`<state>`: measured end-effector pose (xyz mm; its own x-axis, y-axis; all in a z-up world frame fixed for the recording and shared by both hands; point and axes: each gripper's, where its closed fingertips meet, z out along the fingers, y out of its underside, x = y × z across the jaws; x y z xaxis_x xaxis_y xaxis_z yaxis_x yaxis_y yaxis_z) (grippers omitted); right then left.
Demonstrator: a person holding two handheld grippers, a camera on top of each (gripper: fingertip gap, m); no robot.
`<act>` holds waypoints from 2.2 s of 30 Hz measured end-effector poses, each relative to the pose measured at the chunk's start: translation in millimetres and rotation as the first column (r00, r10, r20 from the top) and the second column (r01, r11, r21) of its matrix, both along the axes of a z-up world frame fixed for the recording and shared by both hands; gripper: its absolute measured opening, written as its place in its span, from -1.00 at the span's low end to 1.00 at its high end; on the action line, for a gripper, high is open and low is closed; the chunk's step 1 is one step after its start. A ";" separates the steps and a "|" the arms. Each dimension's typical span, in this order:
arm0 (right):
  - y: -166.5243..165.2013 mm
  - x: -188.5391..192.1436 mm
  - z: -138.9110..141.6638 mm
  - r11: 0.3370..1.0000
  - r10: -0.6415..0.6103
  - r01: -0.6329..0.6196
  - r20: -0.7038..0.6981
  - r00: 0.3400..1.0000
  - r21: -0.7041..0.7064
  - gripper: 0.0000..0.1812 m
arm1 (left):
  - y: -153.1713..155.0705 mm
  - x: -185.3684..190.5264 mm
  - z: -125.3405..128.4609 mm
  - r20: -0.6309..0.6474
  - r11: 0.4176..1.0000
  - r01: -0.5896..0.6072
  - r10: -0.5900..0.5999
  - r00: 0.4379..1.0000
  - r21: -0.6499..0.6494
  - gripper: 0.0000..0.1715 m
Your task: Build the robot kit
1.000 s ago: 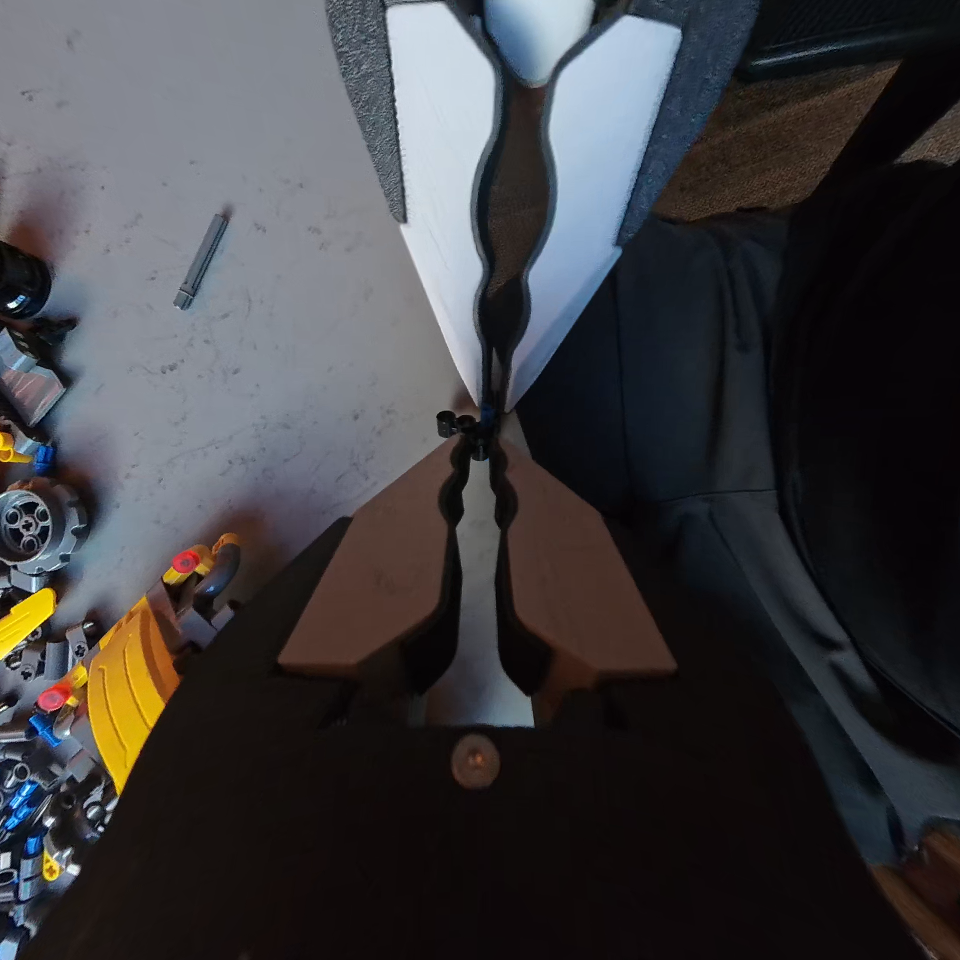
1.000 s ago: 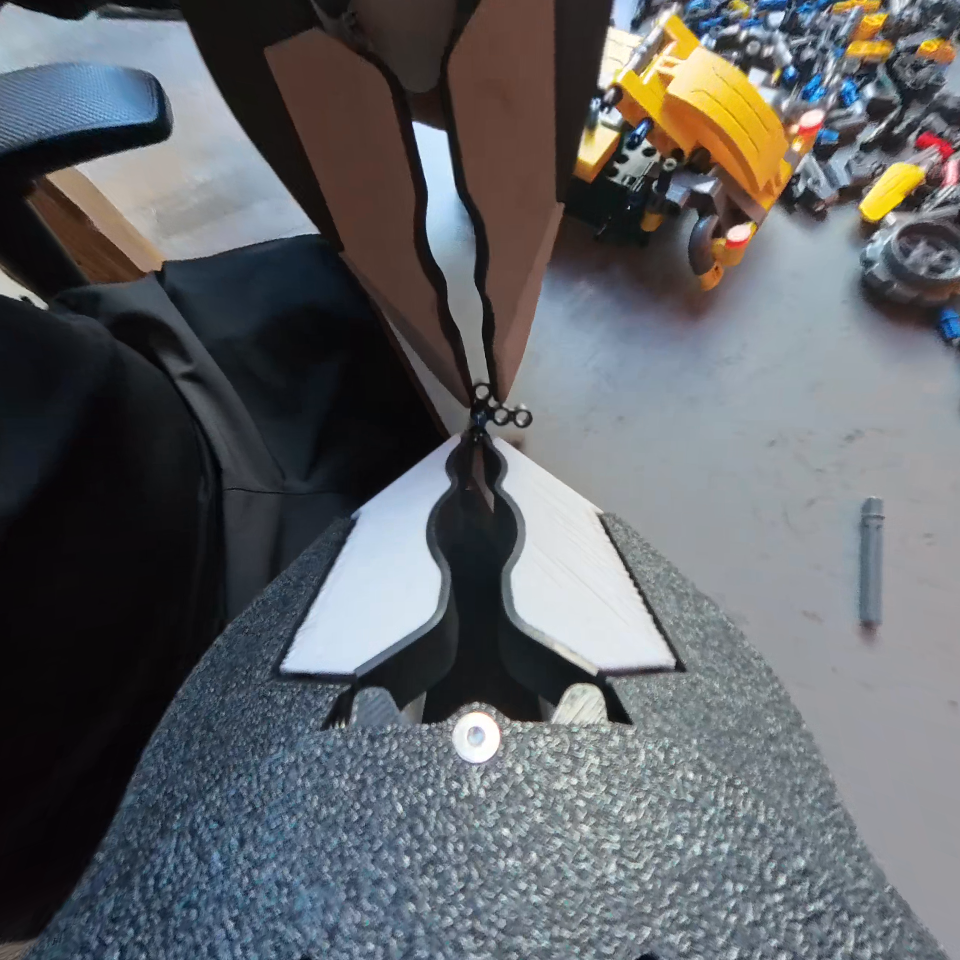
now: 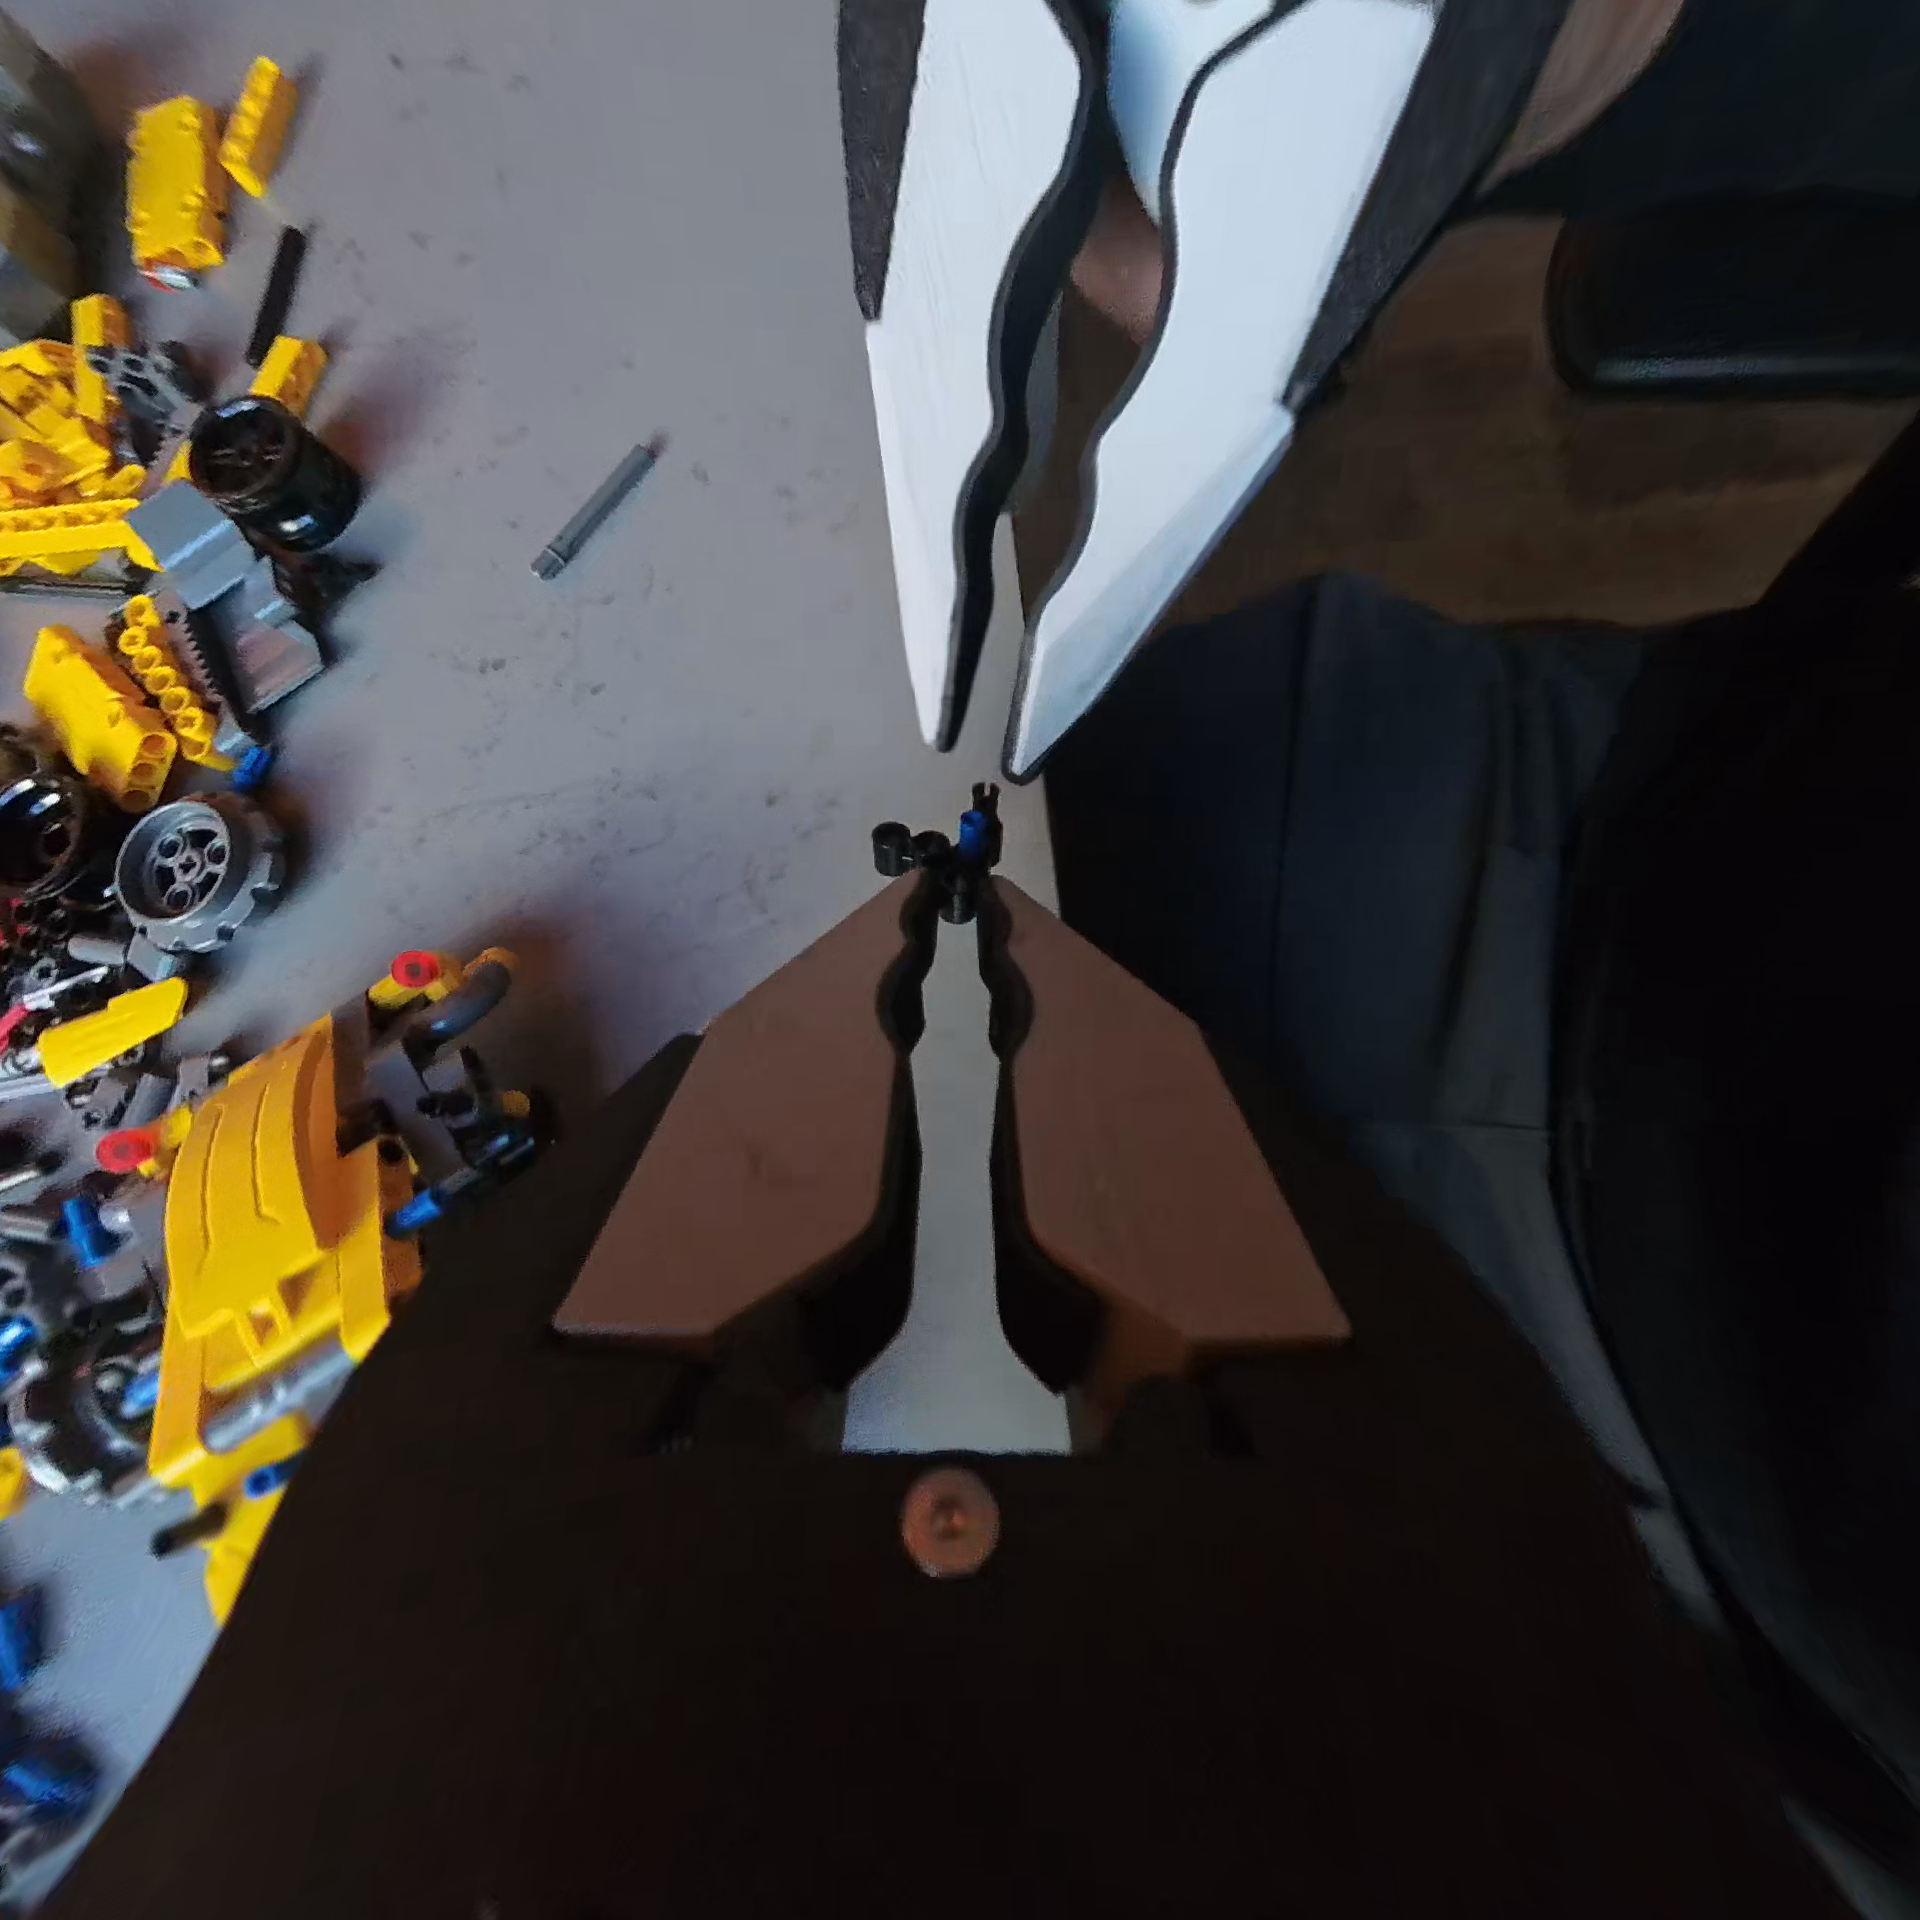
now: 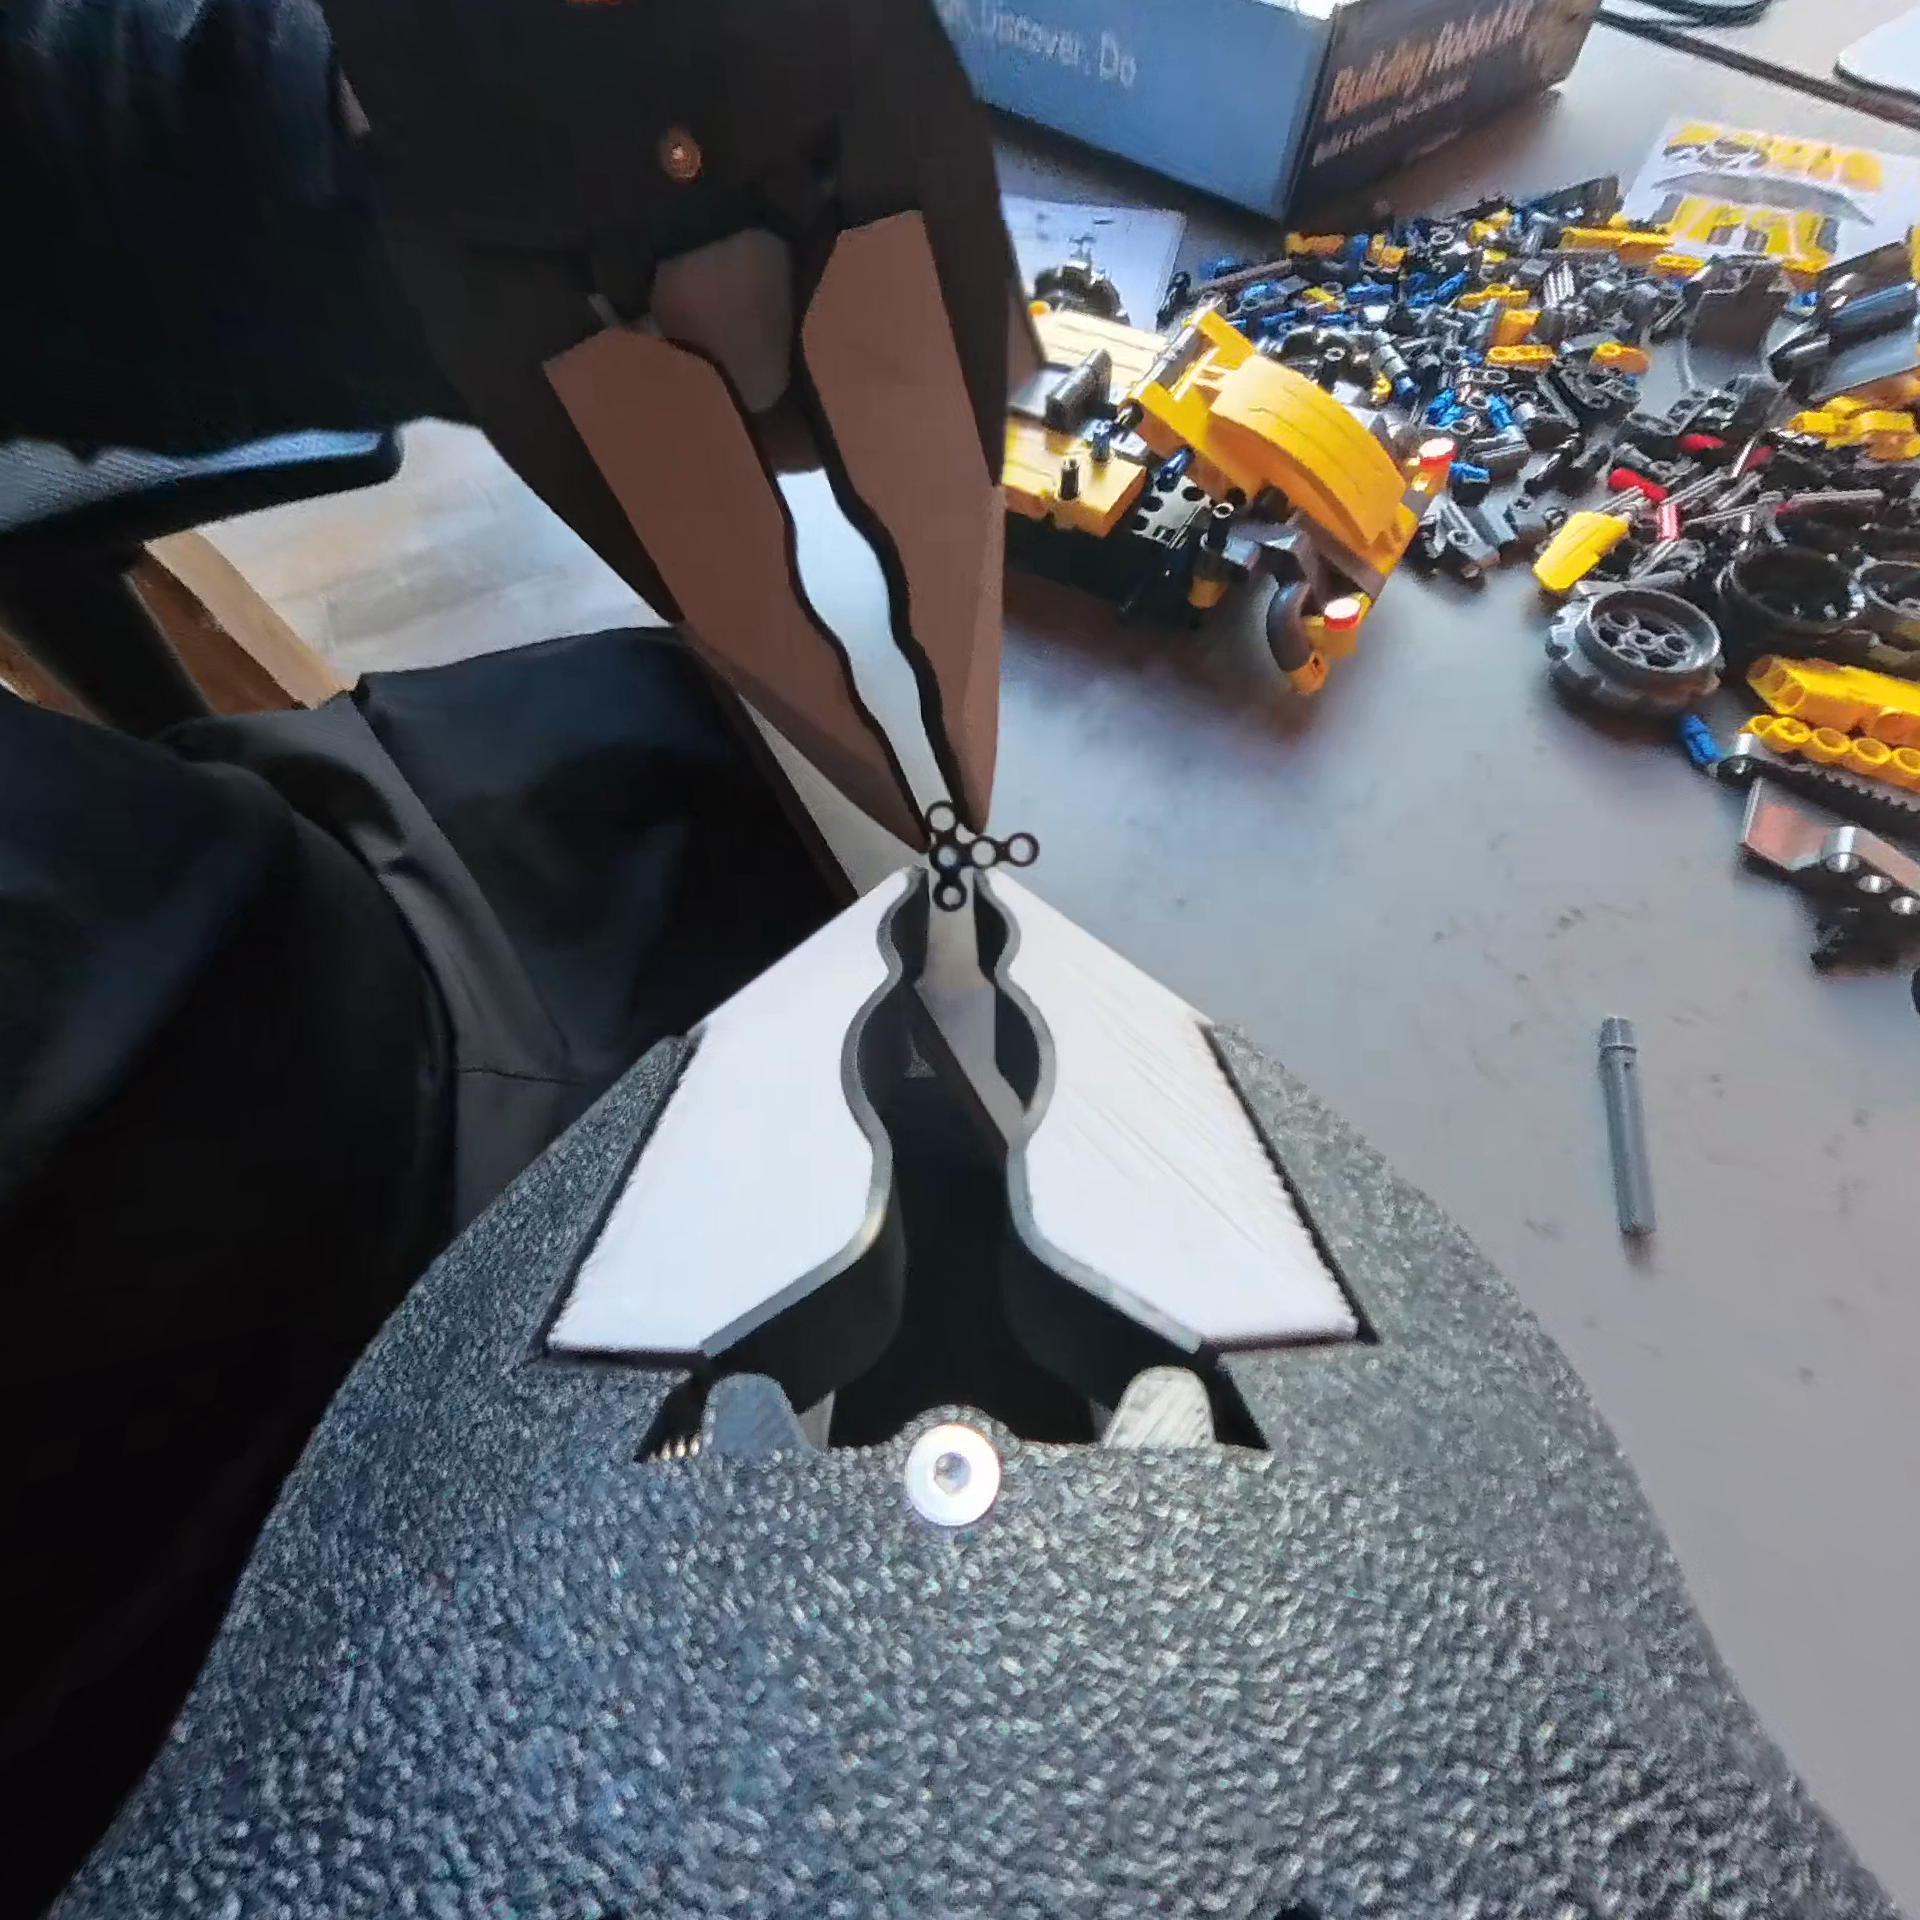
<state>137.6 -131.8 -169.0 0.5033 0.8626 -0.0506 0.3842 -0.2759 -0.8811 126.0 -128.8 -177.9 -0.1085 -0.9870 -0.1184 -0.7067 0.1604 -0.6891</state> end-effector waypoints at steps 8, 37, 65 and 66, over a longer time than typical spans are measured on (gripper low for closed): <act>-1.5 -14.7 16.4 0.999 -0.032 0.027 -0.175 0.984 -0.034 -0.83 | -0.1 -7.4 58.5 0.446 0.971 -0.155 0.221 0.867 -0.181 -0.95; 4.8 -113.0 96.0 0.994 0.073 -0.034 -0.402 0.913 0.103 -0.79 | -15.1 -96.6 139.1 0.733 0.625 0.424 0.662 0.157 -0.655 -0.96; 4.9 -113.1 101.1 0.994 0.066 -0.022 -0.432 0.899 0.105 -0.78 | -13.4 -89.6 135.7 0.720 0.612 0.422 0.676 0.159 -0.668 -0.96; 4.8 -112.0 101.5 0.994 0.064 -0.020 -0.438 0.897 0.105 -0.78 | -13.5 -89.3 135.2 0.720 0.612 0.422 0.676 0.159 -0.668 -0.96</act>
<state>25.6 -127.0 -67.5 0.4117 0.8943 -0.1752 -0.0392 -0.1747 -0.9838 36.6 -142.3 -42.8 -0.3281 -0.7264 0.6038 0.5700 -0.6620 -0.4867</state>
